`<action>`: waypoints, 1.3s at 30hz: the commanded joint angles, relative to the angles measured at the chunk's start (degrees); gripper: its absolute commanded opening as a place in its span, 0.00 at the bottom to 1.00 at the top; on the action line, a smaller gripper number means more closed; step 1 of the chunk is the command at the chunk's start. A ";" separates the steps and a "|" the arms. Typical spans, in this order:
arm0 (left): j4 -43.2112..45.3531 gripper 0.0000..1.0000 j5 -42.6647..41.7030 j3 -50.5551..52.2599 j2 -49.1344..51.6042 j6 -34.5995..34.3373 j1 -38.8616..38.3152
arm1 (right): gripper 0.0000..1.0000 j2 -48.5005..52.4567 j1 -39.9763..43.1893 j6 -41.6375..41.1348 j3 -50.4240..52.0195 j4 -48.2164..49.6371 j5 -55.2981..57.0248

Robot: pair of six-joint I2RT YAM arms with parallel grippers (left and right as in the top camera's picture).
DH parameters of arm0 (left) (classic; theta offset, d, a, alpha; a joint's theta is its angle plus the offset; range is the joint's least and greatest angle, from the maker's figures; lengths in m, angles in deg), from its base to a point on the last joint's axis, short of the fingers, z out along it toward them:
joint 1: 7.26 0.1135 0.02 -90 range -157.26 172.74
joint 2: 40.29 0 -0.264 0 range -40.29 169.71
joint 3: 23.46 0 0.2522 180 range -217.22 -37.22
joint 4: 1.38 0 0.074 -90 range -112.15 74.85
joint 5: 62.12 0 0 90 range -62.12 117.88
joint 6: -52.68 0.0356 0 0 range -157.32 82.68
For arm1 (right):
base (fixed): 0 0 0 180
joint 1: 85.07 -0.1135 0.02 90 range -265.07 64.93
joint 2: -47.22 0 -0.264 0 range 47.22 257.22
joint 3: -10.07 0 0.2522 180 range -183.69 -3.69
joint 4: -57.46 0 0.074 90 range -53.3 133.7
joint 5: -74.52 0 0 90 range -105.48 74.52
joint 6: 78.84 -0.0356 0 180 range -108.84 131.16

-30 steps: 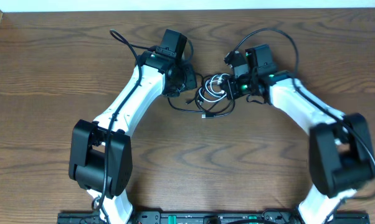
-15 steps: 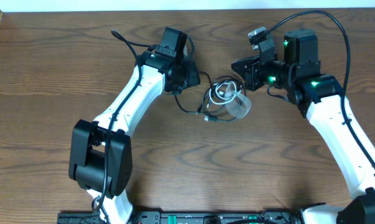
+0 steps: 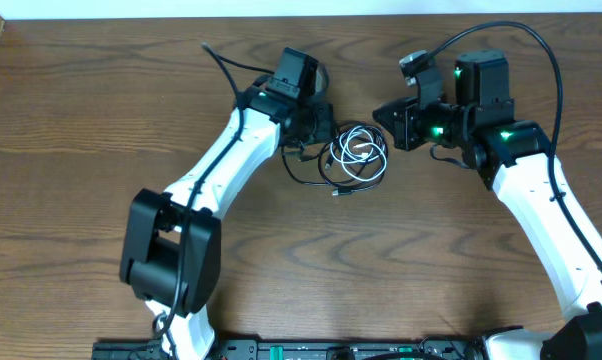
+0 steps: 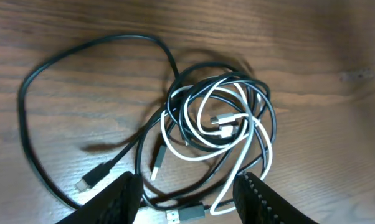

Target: Untangle cables

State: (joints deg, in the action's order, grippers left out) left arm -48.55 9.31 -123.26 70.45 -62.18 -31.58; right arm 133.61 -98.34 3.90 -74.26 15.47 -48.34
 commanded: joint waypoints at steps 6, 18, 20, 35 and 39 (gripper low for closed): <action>3.15 0.76 -1.79 0.33 4.50 1.53 -1.73 | 0.43 -0.87 2.91 0.00 -0.66 -2.89 8.76; 9.31 0.72 -0.87 0.33 6.34 1.49 -6.19 | 0.45 -0.87 7.80 0.04 -0.66 -3.96 8.79; 8.94 0.71 0.98 0.33 7.26 1.46 -6.58 | 0.45 -0.87 8.04 0.04 -0.66 -4.39 8.79; 5.18 0.07 2.08 0.33 4.90 0.61 -6.73 | 0.51 -0.72 8.09 1.77 -0.61 -5.31 10.03; 4.26 0.08 2.10 0.31 -0.31 0.61 -6.73 | 0.51 0.79 8.02 1.68 -0.61 -5.22 10.19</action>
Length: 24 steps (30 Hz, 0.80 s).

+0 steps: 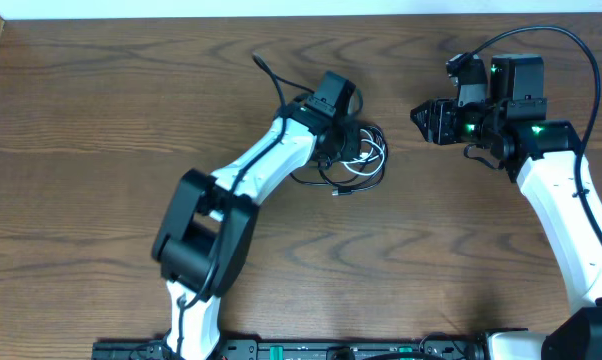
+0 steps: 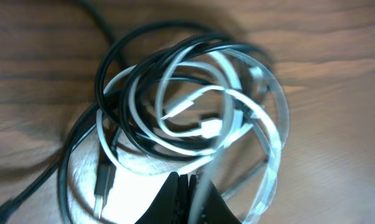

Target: Untangle cables

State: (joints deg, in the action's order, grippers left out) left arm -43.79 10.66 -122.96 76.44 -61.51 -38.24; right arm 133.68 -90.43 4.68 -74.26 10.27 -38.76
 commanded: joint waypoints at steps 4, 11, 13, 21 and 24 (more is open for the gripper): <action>-2.67 0.08 0.72 0.00 -12.17 -0.04 -0.07 | 0.50 3.96 -0.07 0.74 -0.61 0.44 -2.60; -4.33 0.08 0.72 0.00 -20.39 -0.02 -0.07 | 0.49 10.34 -1.14 0.83 -0.61 3.76 -8.26; -4.35 0.07 0.46 0.02 -21.62 -0.02 -0.07 | 0.49 11.76 -1.53 1.84 -0.61 4.98 -10.54; -4.09 0.07 -0.13 0.00 -23.17 -0.04 0.11 | 0.50 13.11 -3.56 8.96 -0.61 7.93 -18.95; -3.89 0.08 -0.35 -0.28 -23.63 -0.07 0.68 | 0.50 13.22 -3.74 10.01 -0.61 7.67 -18.91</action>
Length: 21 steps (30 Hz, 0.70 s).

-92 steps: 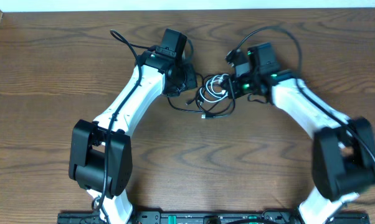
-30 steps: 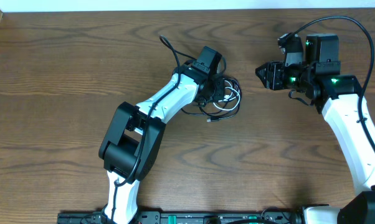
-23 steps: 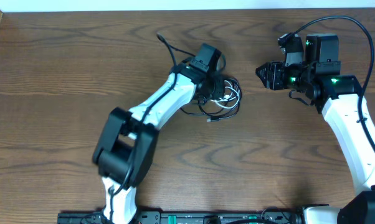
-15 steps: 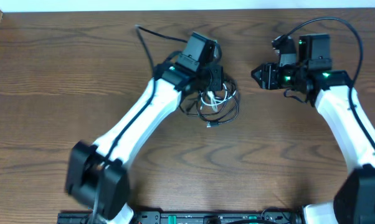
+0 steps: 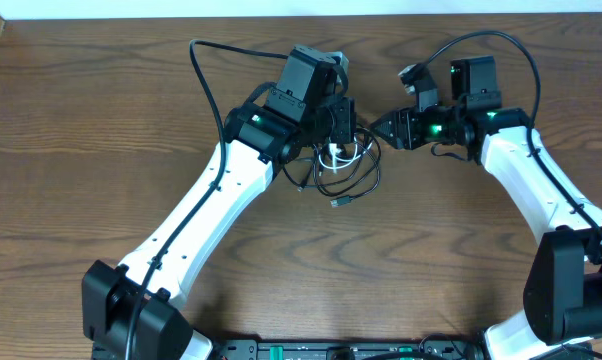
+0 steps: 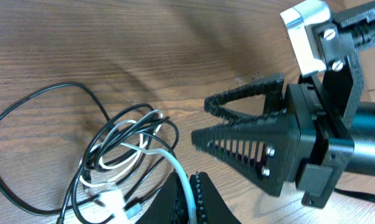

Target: Untangle cables

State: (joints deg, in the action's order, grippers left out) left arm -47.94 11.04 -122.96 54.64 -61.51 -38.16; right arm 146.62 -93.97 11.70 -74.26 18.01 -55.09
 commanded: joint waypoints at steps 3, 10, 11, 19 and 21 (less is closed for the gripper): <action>0.28 0.07 -0.74 -0.52 -2.89 -0.13 1.01 | 0.50 0.44 -0.20 3.34 -0.61 -0.26 -2.54; 0.28 0.07 -0.68 -0.55 -6.95 -1.01 1.11 | 0.50 1.05 -0.22 4.02 -0.61 -0.28 -2.38; 0.31 0.07 -0.70 -0.55 -7.45 -1.44 1.27 | 0.49 1.05 -0.28 4.48 -0.61 -0.37 -2.38; 0.35 0.08 -3.21 -0.55 -9.25 -3.41 3.10 | 0.47 1.05 -2.60 5.99 -0.61 -0.87 -2.34; 0.50 0.07 -5.42 -0.55 -9.25 -4.20 4.00 | 0.47 1.05 -3.50 5.99 -0.61 -0.87 -2.34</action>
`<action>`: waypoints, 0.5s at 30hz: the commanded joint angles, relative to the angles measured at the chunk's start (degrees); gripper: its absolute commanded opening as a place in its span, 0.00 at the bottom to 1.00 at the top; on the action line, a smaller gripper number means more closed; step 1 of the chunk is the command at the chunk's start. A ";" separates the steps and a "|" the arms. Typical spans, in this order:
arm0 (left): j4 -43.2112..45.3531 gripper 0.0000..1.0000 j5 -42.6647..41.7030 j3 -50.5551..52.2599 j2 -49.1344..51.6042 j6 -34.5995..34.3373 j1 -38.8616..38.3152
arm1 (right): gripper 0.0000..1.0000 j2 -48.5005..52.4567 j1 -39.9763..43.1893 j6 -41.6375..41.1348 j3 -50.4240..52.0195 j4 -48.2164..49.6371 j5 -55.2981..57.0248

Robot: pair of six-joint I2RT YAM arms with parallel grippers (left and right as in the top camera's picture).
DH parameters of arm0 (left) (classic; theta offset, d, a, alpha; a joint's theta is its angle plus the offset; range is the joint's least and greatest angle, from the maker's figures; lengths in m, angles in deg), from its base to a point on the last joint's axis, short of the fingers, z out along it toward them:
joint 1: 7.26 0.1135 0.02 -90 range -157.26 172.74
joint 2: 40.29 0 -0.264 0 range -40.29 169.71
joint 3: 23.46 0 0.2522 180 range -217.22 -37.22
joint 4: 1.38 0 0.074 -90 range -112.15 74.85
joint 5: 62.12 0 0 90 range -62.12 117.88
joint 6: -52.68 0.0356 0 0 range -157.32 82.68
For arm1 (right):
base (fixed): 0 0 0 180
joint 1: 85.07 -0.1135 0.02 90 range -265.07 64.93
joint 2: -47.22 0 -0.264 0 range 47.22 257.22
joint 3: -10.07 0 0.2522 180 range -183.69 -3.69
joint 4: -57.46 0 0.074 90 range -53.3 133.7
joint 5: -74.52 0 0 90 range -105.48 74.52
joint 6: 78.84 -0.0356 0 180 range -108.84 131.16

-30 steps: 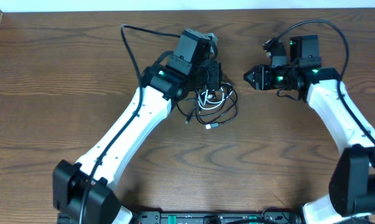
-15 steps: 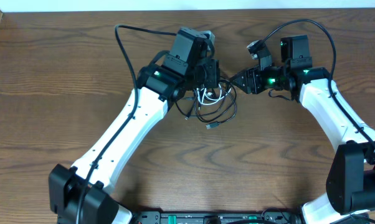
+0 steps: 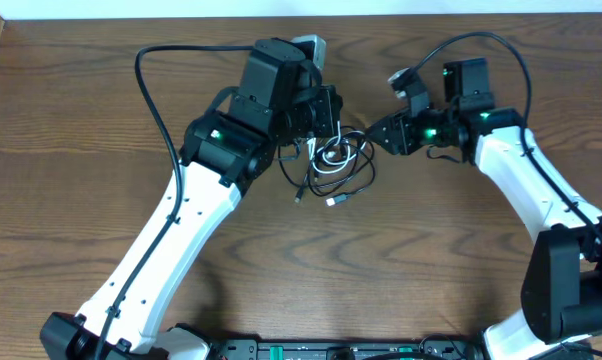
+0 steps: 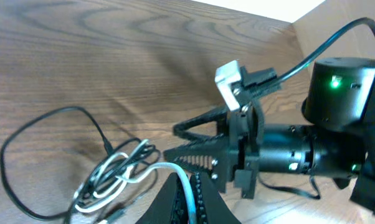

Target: Untangle cables

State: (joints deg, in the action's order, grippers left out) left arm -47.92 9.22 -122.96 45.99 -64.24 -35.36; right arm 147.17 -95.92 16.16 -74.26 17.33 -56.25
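Note:
A tangle [image 3: 333,160] of black and white cables lies at the table's middle back. A strand of the white cable [image 4: 175,169] rises from it into my left gripper [image 4: 190,198], which is shut on it above the heap [image 4: 116,177]. In the overhead view the left gripper [image 3: 328,118] hangs over the tangle's upper edge. The black cable [image 4: 81,110] loops out to the left on the wood. My right gripper [image 3: 374,135] points at the tangle from the right; seen from the left wrist, the right gripper [image 4: 172,143] has its jaws apart and nothing between them.
The brown wooden table [image 3: 81,150] carries only the cables. Loose plug ends [image 3: 336,202] trail from the tangle toward the front. The two arms stand close together over the back middle, and the left arm's own black lead [image 3: 146,70] arcs over the left side.
My left gripper, still shut on the white cable, now stands higher and a little further left, drawing the strand up. The right gripper stays open beside the tangle, slightly closer.
First my left gripper hung open over the tangle, the right gripper open on its right. Then the left was down and shut on the white cable while the right arm stood further back. After that the left held the strand raised with the right gripper near, as now.

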 commanded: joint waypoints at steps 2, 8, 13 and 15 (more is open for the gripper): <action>0.79 0.07 -5.44 -0.55 -0.59 -1.49 2.08 | 0.46 0.50 -2.34 1.51 -0.61 -0.20 -0.98; 0.92 0.07 -6.23 -0.55 -0.63 -2.10 3.98 | 0.44 0.50 -3.67 0.87 -0.61 -1.33 2.99; 1.01 0.07 -6.16 -0.55 -0.63 -2.10 4.42 | 0.43 0.50 -3.74 0.85 -0.61 -3.74 4.70; 1.16 0.08 -6.19 -0.55 -0.61 -2.25 4.63 | 0.43 0.50 -3.78 0.81 -0.59 -4.79 6.64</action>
State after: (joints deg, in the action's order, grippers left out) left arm -47.40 3.95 -122.96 45.99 -65.92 -31.29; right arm 147.17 -99.24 16.44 -74.26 13.29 -52.40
